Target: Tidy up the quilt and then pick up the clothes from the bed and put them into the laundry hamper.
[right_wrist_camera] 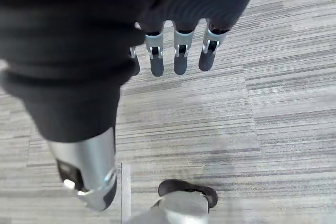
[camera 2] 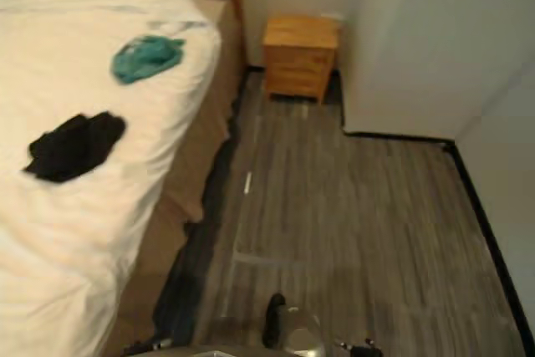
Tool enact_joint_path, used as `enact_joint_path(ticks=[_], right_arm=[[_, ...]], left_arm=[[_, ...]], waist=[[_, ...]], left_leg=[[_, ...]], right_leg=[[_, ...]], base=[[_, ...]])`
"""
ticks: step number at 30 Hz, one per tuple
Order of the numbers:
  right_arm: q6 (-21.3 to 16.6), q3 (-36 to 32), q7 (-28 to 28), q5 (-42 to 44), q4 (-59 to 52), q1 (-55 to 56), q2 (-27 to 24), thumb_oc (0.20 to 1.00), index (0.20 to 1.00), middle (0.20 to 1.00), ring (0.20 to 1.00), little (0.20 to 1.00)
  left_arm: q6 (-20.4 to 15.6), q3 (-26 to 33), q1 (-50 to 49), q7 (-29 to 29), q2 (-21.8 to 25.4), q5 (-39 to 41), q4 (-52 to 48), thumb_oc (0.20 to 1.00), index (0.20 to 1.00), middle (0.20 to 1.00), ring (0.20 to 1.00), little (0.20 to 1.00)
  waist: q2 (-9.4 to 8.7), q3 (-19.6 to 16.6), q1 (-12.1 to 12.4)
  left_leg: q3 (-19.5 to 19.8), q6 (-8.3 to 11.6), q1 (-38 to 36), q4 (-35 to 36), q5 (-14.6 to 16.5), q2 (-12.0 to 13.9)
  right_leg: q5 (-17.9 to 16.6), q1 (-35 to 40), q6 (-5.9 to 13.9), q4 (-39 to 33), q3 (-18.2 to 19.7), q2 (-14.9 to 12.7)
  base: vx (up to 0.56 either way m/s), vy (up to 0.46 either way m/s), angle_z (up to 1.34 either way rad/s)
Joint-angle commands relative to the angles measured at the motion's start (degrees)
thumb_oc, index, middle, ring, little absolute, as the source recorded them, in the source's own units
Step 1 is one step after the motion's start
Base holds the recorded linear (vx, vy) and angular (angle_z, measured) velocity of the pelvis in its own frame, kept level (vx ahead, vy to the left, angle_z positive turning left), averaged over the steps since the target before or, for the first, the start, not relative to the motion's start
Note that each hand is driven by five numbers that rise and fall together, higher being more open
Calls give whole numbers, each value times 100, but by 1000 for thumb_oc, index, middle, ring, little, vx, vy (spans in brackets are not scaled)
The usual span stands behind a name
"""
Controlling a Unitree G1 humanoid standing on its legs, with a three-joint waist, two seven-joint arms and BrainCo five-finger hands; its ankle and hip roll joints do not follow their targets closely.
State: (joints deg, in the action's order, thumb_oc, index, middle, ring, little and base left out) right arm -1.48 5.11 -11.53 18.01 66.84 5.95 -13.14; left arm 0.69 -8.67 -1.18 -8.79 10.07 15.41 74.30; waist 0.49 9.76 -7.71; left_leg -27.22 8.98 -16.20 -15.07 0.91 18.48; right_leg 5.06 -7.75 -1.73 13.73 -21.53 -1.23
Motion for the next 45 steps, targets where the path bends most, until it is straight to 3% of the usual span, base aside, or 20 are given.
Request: enact_joint_path(ticks=[1, 2, 3, 4, 5, 6, 8, 9, 11, 14, 16, 20, 21, 35, 39, 42, 43, 45], right_arm=[[83, 340, 10, -255, -73, -292, 25, 1000, 1000, 1000, 1000, 1000], [187, 463, 29, -261, -100, -383, -64, 1000, 1000, 1000, 1000, 1000], [227, 509, 30, -265, -108, -422, -104, 1000, 1000, 1000, 1000, 1000], [309, 618, 61, -264, -127, -519, -164, 1000, 1000, 1000, 1000, 1000], [332, 666, 88, -293, -132, -567, -171, 1000, 1000, 1000, 1000, 1000], [373, 757, 139, -341, -149, -656, -164, 1000, 1000, 1000, 1000, 1000], [390, 817, 153, -340, -159, -685, -165, 1000, 1000, 1000, 1000, 1000], [367, 906, 169, -156, -105, -674, -172, 1000, 1000, 1000, 1000, 1000], [494, 889, 96, -59, -72, -691, -114, 1000, 1000, 1000, 1000, 1000], [604, 858, 207, -38, 108, -694, -22, 1000, 1000, 1000, 1000, 1000], [555, 916, 223, -171, 212, -660, 83, 1000, 1000, 1000, 1000, 1000], [432, 900, 171, 67, 216, -659, 119, 1000, 1000, 1000, 1000, 1000], [302, 725, 147, 305, 152, -702, 113, 1000, 1000, 1000, 1000, 1000], [314, 718, 197, 219, 213, -648, 123, 1000, 1000, 1000, 1000, 1000], [329, 735, 153, 204, 197, -691, 136, 1000, 1000, 1000, 1000, 1000], [320, 791, 90, 200, 156, -769, 150, 1000, 1000, 1000, 1000, 1000], [354, 867, 72, 226, 41, -787, 140, 1000, 1000, 1000, 1000, 1000], [319, 899, 66, 353, -20, -723, 133, 1000, 1000, 1000, 1000, 1000]], left_arm=[[-171, -140, -104, -233, -74, 275, -142, 1000, 1000, 1000, 1000, 1000], [-218, -132, -78, -278, -106, 382, -131, 1000, 1000, 1000, 1000, 1000], [-248, -130, -63, -288, -126, 426, -113, 1000, 1000, 1000, 1000, 1000], [-341, -125, -55, -317, -176, 585, -48, 1000, 1000, 1000, 1000, 1000], [-364, -112, -59, -337, -197, 699, -22, 1000, 1000, 1000, 1000, 1000], [-401, -27, -63, -319, -223, 876, 35, 1000, 1000, 1000, 1000, 1000], [-360, 23, -70, -270, -208, 1010, 47, 1000, 1000, 1000, 1000, 1000], [-300, 51, -42, -444, -183, 1107, 84, 1000, 1000, 1000, 1000, 1000], [-162, 83, 30, -505, -175, 884, 63, 1000, 1000, 1000, 1000, 1000], [-37, -132, 212, -603, -159, 647, 68, 1000, 1000, 1000, 1000, 1000], [-80, -287, 381, -614, -128, 435, 47, 1000, 1000, 1000, 1000, 1000], [-161, -622, 478, -469, -53, -362, -39, 1000, 1000, 1000, 1000, 1000], [231, -575, 265, -563, -63, 112, -282, 1000, 1000, 1000, 1000, 1000], [201, -438, 151, -531, -36, 232, -246, 1000, 1000, 1000, 1000, 1000], [180, -359, 135, -500, -5, 272, -229, 1000, 1000, 1000, 1000, 1000], [76, -309, 157, -437, 25, 252, -223, 1000, 1000, 1000, 1000, 1000], [61, -305, 191, -453, 38, 278, -245, 1000, 1000, 1000, 1000, 1000], [73, -344, 219, -452, 59, 273, -248, 1000, 1000, 1000, 1000, 1000]], waist=[[-328, 30, 195], [-490, 39, 333], [-535, 71, 431], [-584, 158, 695], [-581, 192, 787], [-592, 207, 905], [-564, 196, 947], [-484, 203, 1099], [-456, 104, 1085], [-391, -83, 959], [-348, -282, 902], [-317, -464, 872], [-245, -384, 1090], [-266, -238, 1162], [-246, -174, 1215], [-234, -61, 1275], [-212, 29, 1347], [-142, 107, 1338]], left_leg=[[912, 83, 717, -1272, -469, -31], [1547, -157, 1325, -1848, -524, -363], [1894, -296, 1637, -1928, -391, -692], [2584, -627, 2153, -1694, 5, -1568], [2753, -702, 2224, -1380, 87, -1805], [2929, -811, 2202, -617, 222, -2020], [2943, -799, 2094, 92, 199, -1957], [3316, -652, 2273, 923, -69, -2037], [3478, -650, 2017, 1216, -52, -2113], [3264, -658, 1590, 1663, -93, -2051], [3341, -724, 1403, 1926, -120, -2109], [3400, -811, 1331, 2007, -87, -2163], [3331, -855, 1301, 2007, 26, -2259], [3135, -947, 1201, 1699, 211, -2232], [3207, -1028, 1243, 1581, 255, -2258], [3137, -1217, 1431, 1146, 409, -2318], [3019, -1383, 1562, 897, 530, -2356], [3044, -1469, 1590, 813, 599, -2370]], right_leg=[[-428, 496, 624, -652, 549, -496], [-508, 583, 458, -815, 820, -474], [-518, 654, 454, -874, 983, -475], [-533, 835, 522, -1014, 1383, -442], [-526, 923, 559, -1089, 1562, -387], [-519, 1013, 632, -1206, 1833, -306], [-497, 1054, 662, -1248, 1910, -246], [-488, 1239, 702, -1428, 2131, -132], [-556, 1241, 718, -1595, 2150, -90], [-612, 1239, 755, -1707, 1992, -66], [-631, 1218, 807, -1702, 2035, -68], [-604, 1146, 811, -1602, 2076, -54], [-531, 1173, 827, -1685, 1654, -70], [-483, 1240, 915, -1435, 1576, -300], [-393, 1132, 990, -1024, 1637, -490], [-352, 897, 1031, -22, 1696, -744], [-813, 642, 983, 1112, 1672, -1062], [-1136, 306, 931, 2027, 1834, -1140]], base=[[206, -170, -149], [128, -52, -137], [155, 85, -142], [150, 162, -97], [183, 200, -180], [127, 136, -187], [99, 111, -184], [69, 105, -113], [9, 138, -37], [4, 121, -50], [58, 84, 0], [27, 17, 8], [0, 0, 0], [32, 54, -2], [47, 150, 1], [23, 248, 9], [18, 263, 31], [63, 264, 9]])
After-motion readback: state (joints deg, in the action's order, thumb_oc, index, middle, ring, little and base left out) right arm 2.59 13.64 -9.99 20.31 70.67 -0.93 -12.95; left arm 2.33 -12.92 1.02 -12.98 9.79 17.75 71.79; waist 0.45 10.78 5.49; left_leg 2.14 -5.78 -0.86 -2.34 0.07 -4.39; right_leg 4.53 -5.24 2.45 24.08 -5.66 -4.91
